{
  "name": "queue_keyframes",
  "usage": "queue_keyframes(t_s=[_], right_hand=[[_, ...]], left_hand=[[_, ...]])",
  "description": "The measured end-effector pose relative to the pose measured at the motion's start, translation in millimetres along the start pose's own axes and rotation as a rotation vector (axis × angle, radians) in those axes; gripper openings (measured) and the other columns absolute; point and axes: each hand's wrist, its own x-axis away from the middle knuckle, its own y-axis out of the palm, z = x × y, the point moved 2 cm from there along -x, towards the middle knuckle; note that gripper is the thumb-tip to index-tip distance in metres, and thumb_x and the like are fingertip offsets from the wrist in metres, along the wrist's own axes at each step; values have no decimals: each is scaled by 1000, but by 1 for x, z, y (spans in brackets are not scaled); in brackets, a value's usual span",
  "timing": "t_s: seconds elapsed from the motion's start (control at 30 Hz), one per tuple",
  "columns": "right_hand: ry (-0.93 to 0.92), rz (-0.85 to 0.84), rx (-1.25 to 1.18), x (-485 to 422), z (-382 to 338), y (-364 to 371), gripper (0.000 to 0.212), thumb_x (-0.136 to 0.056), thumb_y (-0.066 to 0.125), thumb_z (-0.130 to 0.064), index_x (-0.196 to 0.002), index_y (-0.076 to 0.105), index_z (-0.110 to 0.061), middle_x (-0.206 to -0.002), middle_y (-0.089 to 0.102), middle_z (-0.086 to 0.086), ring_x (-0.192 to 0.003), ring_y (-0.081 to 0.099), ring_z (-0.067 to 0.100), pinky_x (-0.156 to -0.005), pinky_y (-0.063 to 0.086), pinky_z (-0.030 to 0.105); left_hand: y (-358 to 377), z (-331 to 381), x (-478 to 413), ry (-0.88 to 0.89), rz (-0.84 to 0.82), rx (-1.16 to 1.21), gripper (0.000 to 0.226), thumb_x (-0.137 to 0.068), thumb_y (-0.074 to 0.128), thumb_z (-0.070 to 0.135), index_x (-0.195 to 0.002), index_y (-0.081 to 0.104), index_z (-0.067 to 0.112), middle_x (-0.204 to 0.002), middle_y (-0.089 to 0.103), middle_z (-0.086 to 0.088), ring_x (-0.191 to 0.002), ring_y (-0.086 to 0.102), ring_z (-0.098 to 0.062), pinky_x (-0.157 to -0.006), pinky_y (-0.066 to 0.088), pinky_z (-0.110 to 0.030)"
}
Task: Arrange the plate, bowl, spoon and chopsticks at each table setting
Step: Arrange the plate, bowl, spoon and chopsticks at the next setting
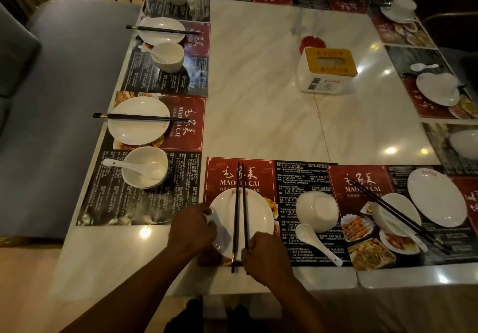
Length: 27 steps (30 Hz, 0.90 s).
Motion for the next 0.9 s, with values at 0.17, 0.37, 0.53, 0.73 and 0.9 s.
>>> queue_keyframes(t_s=[0.17, 0.37, 0.53, 0.73, 0.9], right_hand=[[44, 143, -14, -16, -9, -5, 36, -84, 60, -61, -88, 59, -25, -69, 57, -12, -66, 57, 4, -57, 48, 22], [106, 158, -47, -39, -29, -2, 46, -75, 70, -63, -95, 55, -24, -85, 65, -6, -79, 64, 14, -72, 55, 32], [120, 144, -73, -41, -27, 1, 29, -76, 76, -41, -91, 62, -22, -87, 70, -4, -83, 67, 15, -73, 57, 32], [122, 156, -65, -33, -26, 5, 27, -78, 75, -42, -94, 64, -23, -87, 71, -7, -81, 66, 11, -68, 52, 24], [121, 170, -69, -30, -24, 5, 25, -80, 74, -42, -93, 65, -22, -85, 71, -6, -79, 66, 10, -67, 53, 23]], left_hand=[[-13, -7, -23, 36, -11, 9, 26, -86, 72, 24, -112, 71, 20, -104, 73, 0, -94, 69, -16, -83, 57, -31], [-14, -12, -38, 83, -90, 19, 25, -88, 71, 22, -113, 73, 20, -113, 72, -1, -105, 66, -18, -94, 55, -38], [-13, -15, -42, 101, -122, 18, 26, -86, 73, 22, -112, 73, 22, -111, 73, -1, -104, 66, -18, -94, 56, -38], [-11, -15, -44, 136, -130, 17, 21, -86, 73, 20, -106, 75, 24, -118, 70, 0, -115, 61, -21, -99, 50, -37], [-9, -15, -45, 131, -138, 37, 18, -86, 73, 19, -103, 74, 25, -116, 71, 0, -113, 62, -21, -98, 51, -37]])
